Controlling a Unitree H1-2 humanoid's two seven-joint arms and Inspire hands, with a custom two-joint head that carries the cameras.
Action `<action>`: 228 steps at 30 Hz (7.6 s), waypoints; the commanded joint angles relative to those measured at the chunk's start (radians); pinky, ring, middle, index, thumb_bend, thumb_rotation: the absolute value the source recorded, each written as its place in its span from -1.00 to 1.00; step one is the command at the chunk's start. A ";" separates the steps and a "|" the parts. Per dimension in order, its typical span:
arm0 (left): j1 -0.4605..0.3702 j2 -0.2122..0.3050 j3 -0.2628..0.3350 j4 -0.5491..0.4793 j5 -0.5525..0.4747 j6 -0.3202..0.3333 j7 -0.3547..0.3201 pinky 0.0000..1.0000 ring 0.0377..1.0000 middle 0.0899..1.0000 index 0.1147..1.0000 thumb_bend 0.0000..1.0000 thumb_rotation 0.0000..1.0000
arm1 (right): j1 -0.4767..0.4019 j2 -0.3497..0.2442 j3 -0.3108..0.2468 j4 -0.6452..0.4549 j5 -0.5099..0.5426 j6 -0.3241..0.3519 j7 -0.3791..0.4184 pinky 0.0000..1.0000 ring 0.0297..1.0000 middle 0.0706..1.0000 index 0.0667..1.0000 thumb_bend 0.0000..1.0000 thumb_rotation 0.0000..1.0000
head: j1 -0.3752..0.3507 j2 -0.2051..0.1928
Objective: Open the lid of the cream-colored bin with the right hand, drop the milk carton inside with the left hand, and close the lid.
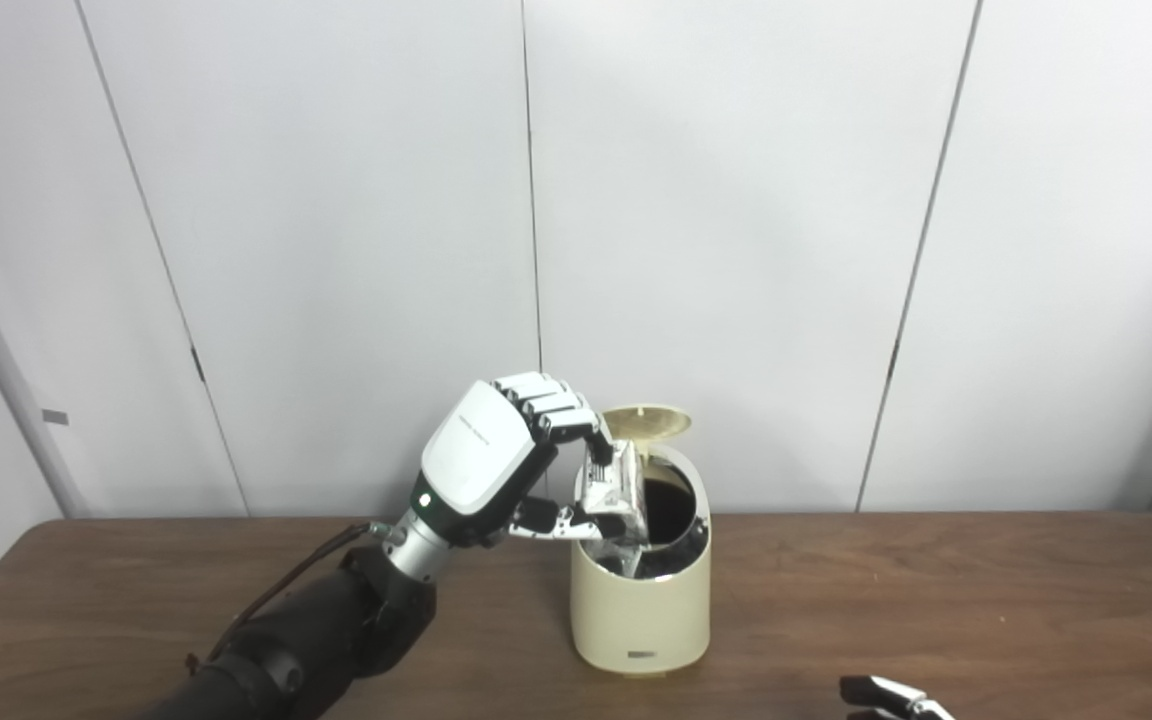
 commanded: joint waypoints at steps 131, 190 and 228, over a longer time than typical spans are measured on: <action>-0.035 0.037 0.070 -0.079 0.071 0.011 -0.065 0.32 0.47 0.61 0.84 0.84 -0.60 | 0.135 0.032 0.015 -0.047 -0.012 -0.011 -0.006 -0.04 0.25 0.39 0.36 -0.51 -0.88 | 0.016 0.000; 0.722 -0.033 0.582 -0.726 -0.438 0.012 -0.414 0.20 0.41 0.42 0.39 -0.66 -0.16 | -0.663 -0.266 -0.033 -0.057 -0.143 0.157 0.294 0.32 0.66 0.74 0.69 0.14 0.66 | 0.053 -0.045; 0.923 -0.281 0.839 -0.757 -0.478 0.013 -0.694 0.28 0.42 0.44 0.42 -0.58 0.04 | -1.045 -0.274 0.207 0.218 -0.232 0.337 0.604 0.53 0.76 0.72 0.64 0.42 0.58 | 0.094 0.026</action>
